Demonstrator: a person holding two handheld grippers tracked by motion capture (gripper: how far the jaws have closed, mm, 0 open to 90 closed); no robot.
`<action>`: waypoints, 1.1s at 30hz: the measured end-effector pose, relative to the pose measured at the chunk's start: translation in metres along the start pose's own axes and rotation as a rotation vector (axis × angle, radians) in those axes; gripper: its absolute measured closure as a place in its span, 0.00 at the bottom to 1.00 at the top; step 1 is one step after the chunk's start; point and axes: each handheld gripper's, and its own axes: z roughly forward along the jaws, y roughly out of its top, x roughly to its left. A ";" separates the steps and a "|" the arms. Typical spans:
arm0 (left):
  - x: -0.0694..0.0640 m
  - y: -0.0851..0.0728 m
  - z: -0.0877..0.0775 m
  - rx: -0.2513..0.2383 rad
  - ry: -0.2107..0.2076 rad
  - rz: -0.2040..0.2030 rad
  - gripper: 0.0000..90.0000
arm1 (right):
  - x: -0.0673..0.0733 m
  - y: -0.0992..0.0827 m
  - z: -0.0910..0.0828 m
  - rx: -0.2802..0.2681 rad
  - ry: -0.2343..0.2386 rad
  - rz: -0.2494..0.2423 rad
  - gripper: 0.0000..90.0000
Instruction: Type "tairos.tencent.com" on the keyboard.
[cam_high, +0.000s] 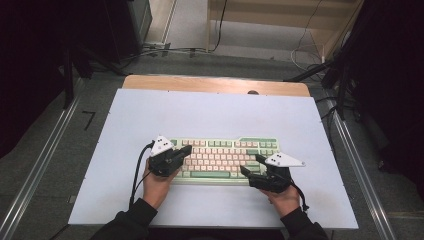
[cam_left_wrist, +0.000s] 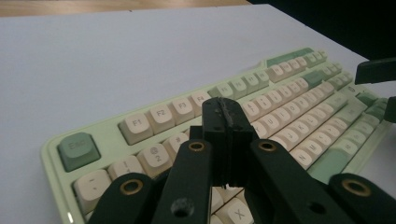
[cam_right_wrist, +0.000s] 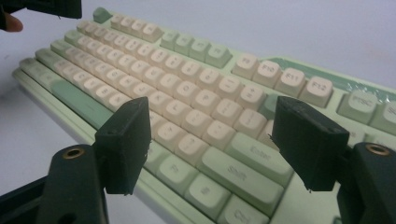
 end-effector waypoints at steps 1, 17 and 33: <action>-0.001 0.000 0.001 0.005 -0.007 0.003 1.00 | -0.002 -0.002 -0.001 0.000 0.001 -0.001 0.29; -0.010 0.002 0.018 0.049 -0.038 0.043 1.00 | -0.005 -0.010 0.002 -0.008 0.038 0.011 0.30; -0.019 0.005 0.037 0.095 -0.028 0.044 1.00 | -0.009 -0.014 -0.005 -0.008 0.008 0.033 0.30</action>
